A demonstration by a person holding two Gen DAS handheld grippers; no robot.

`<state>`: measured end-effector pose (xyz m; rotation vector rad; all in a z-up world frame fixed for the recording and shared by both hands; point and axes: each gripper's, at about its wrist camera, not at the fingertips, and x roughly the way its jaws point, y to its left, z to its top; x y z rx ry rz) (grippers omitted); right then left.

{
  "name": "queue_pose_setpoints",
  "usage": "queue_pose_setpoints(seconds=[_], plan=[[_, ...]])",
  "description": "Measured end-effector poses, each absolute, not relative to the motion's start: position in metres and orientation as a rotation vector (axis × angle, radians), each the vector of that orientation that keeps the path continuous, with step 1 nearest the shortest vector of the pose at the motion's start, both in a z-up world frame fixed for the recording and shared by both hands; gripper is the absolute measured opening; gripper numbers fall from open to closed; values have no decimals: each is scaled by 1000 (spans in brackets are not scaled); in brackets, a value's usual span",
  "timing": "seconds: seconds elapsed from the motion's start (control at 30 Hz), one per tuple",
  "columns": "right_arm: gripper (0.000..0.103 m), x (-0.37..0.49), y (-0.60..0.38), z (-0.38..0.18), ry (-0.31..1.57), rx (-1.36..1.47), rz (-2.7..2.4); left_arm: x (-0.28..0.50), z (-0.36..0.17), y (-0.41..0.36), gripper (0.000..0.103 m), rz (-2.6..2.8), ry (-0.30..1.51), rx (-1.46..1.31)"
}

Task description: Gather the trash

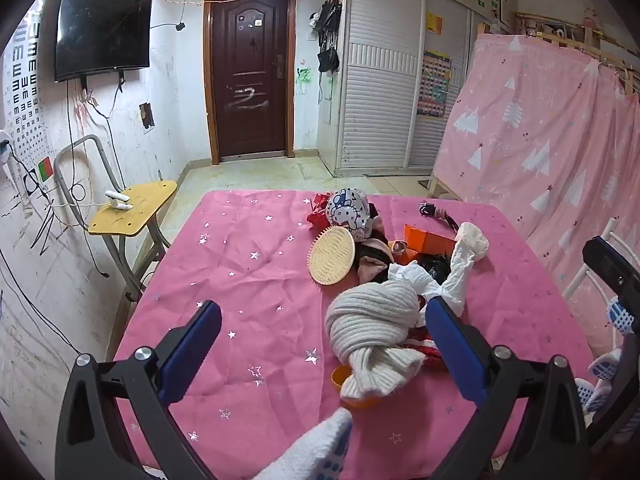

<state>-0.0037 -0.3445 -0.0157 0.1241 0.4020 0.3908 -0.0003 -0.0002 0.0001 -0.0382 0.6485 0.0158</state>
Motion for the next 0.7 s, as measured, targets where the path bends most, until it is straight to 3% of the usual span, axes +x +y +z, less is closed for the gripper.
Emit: queue_pose_setpoints(seconds=[0.7], plan=[[99, -4, -346, -15, 401, 129, 390, -1, -5, -1, 94, 19, 658, -46]])
